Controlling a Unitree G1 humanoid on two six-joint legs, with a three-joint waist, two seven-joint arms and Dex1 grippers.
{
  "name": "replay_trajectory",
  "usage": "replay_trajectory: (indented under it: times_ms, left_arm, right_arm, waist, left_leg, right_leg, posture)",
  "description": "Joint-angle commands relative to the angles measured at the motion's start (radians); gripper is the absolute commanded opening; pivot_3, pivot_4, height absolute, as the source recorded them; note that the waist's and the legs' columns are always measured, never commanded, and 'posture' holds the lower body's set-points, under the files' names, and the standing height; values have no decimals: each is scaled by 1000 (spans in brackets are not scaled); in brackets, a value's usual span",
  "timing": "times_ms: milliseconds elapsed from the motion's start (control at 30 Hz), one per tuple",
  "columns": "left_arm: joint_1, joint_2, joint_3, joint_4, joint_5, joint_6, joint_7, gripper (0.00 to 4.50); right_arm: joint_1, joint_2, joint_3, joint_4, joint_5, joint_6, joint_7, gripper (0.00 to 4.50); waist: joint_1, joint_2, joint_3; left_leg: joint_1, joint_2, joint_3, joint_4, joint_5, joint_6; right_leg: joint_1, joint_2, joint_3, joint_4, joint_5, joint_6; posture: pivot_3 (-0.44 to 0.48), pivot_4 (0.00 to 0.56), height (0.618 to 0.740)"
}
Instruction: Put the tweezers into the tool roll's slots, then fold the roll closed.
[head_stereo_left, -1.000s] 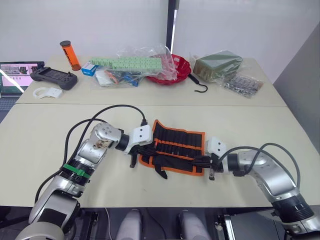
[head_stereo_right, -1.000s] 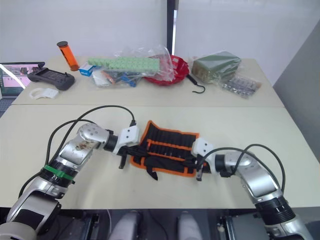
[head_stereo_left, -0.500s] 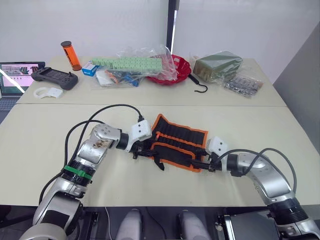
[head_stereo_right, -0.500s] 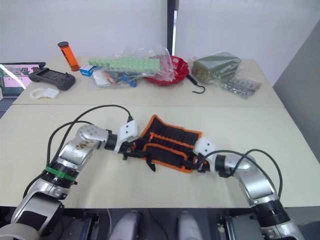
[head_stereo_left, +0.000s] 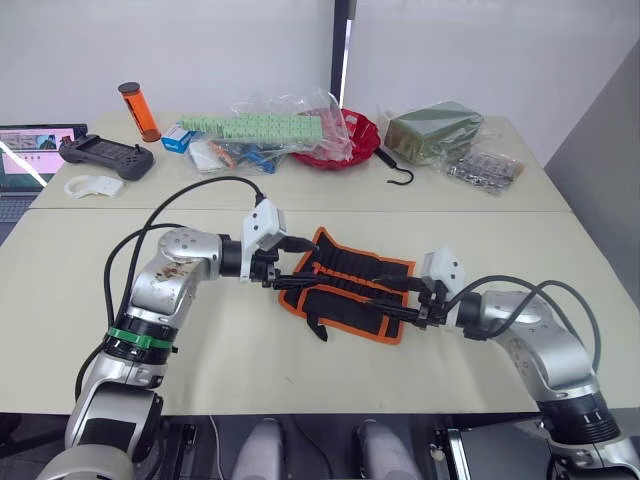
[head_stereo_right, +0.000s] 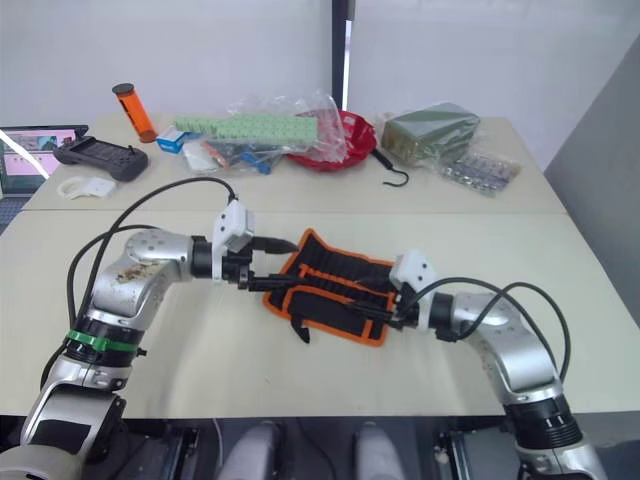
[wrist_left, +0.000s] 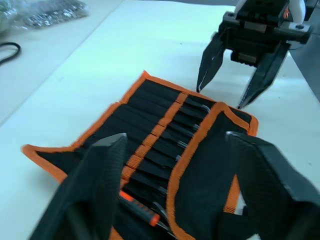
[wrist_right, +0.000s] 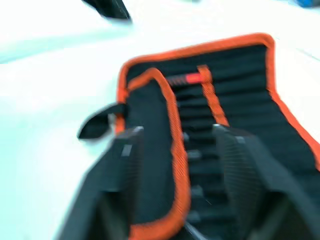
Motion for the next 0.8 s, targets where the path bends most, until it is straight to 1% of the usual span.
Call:
replay_trajectory:
  times_ms: [33, 100, 133, 200, 233, 367, 533, 667, 800]
  left_arm:
    - [35, -7, -50, -47, 38, -32, 17, 1950]
    - [43, -20, -80, -31, 62, -45, 29, 1341]
    - [42, -24, -91, -19, 73, -57, 31, 949]
    - [29, -40, -105, 22, 97, -82, 41, 303]
    - [25, -46, -109, 38, 106, -93, 46, 63]
    - [14, -90, -113, 123, 137, -137, 83, 63]
    - [16, -146, -108, 229, 179, -202, 144, 63]
    - [33, -162, -105, 274, 191, -232, 163, 63]
    - [52, -154, -91, 339, 213, -293, 193, 63]
  right_arm:
    - [-2, 21, 50, -24, -52, 2, -48, 752]
    - [-5, 44, 82, -4, -91, -9, -82, 95]
    - [-7, 57, 90, 3, -101, -13, -97, 0]
    - [-21, 84, 109, 33, -132, -28, -124, 0]
    - [-26, 92, 118, 49, -151, -41, -131, 0]
    - [-37, 124, 118, 117, -199, -77, -175, 0]
    - [-5, 136, 113, 174, -223, -124, -187, 0]
    - [17, 137, 112, 203, -231, -157, -190, 0]
    - [56, 123, 99, 233, -242, -209, -188, 0]
  waist:
    - [1, 0, 0]
    - [3, 0, 0]
    - [4, 0, 0]
    - [5, 0, 0]
    - [4, 0, 0]
    - [5, 0, 0]
    - [5, 0, 0]
    - [6, 0, 0]
    - [7, 0, -1]
  left_leg:
    - [0, 0, 0, 0, 0, 0]
    - [0, 0, 0, 0, 0, 0]
    - [0, 0, 0, 0, 0, 0]
    - [0, 0, 0, 0, 0, 0]
    - [0, 0, 0, 0, 0, 0]
    - [0, 0, 0, 0, 0, 0]
    - [0, 0, 0, 0, 0, 0]
    - [1, 0, 0, 0, 0, 0]
    - [3, 0, 0, 0, 0, 0]
  right_leg:
    - [0, 0, 0, 0, 0, 0]
    - [0, 0, 0, 0, 0, 0]
    - [0, 0, 0, 0, 0, 0]
    - [0, 0, 0, 0, 0, 0]
    - [0, 0, 0, 0, 0, 0]
    - [0, 0, 0, 0, 0, 0]
    - [0, 0, 0, 0, 0, 0]
    - [1, 0, 0, 0, 0, 0]
    - [3, 0, 0, 0, 0, 0]
  posture:
    - [0, 150, 740]
    - [0, 150, 740]
    - [0, 150, 740]
    - [0, 150, 740]
    - [0, 150, 740]
    - [0, 150, 740]
    - [0, 150, 740]
    - [0, 150, 740]
    - [0, 150, 740]
